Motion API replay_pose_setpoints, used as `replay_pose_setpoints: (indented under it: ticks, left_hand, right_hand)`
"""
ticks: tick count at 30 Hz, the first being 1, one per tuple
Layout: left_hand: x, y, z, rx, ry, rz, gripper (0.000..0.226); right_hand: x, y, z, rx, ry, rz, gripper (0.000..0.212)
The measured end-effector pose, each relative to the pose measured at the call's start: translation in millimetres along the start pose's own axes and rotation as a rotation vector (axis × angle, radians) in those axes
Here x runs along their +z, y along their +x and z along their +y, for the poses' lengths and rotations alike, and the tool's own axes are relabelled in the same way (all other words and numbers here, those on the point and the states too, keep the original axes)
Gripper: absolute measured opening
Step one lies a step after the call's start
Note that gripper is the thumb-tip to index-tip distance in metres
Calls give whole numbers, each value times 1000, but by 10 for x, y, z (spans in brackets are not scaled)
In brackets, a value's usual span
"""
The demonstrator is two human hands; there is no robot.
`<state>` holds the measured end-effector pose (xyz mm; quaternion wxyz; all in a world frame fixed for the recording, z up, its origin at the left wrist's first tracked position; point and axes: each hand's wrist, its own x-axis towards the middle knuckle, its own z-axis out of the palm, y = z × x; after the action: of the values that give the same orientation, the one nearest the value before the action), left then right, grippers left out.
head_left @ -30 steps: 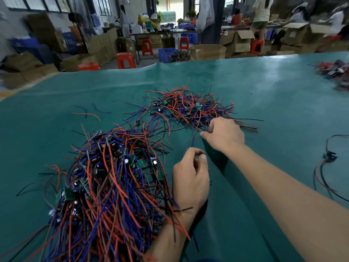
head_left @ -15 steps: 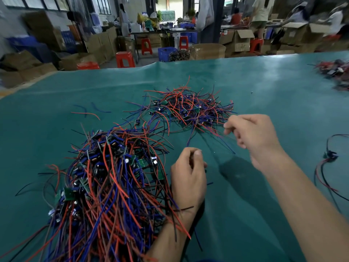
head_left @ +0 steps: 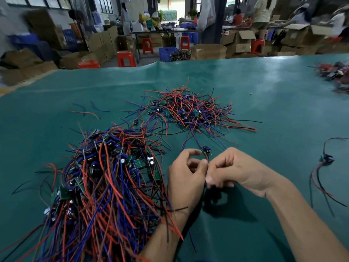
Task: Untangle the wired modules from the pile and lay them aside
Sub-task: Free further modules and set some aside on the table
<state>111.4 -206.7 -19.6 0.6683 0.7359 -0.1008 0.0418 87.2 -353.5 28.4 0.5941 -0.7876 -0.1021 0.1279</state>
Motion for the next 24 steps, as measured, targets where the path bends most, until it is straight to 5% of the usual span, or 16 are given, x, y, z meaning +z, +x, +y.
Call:
replay_pose_setpoints:
  ticks: [5, 7, 12, 15, 20, 24]
  left_hand:
    - [17, -5, -20, 15, 92, 16, 22]
    - [14, 0, -17, 24, 93, 10, 23]
    - [35, -46, 16, 114, 123, -79, 19]
    - [22, -41, 26, 140, 62, -56, 4]
    - [13, -34, 69, 0, -171, 18, 53]
    - [32, -19, 44, 26, -42, 15, 30]
  right_hand:
    - [-56, 161, 151, 63, -273, 694, 22]
    - [-42, 221, 200, 88, -331, 802, 19]
    - [39, 309, 227, 94, -373, 752, 12]
    - [10, 300, 188, 62, 13, 803, 9]
    - [-117, 214, 68, 67, 747, 716, 19]
    - [-139, 178, 41, 73, 945, 577, 25]
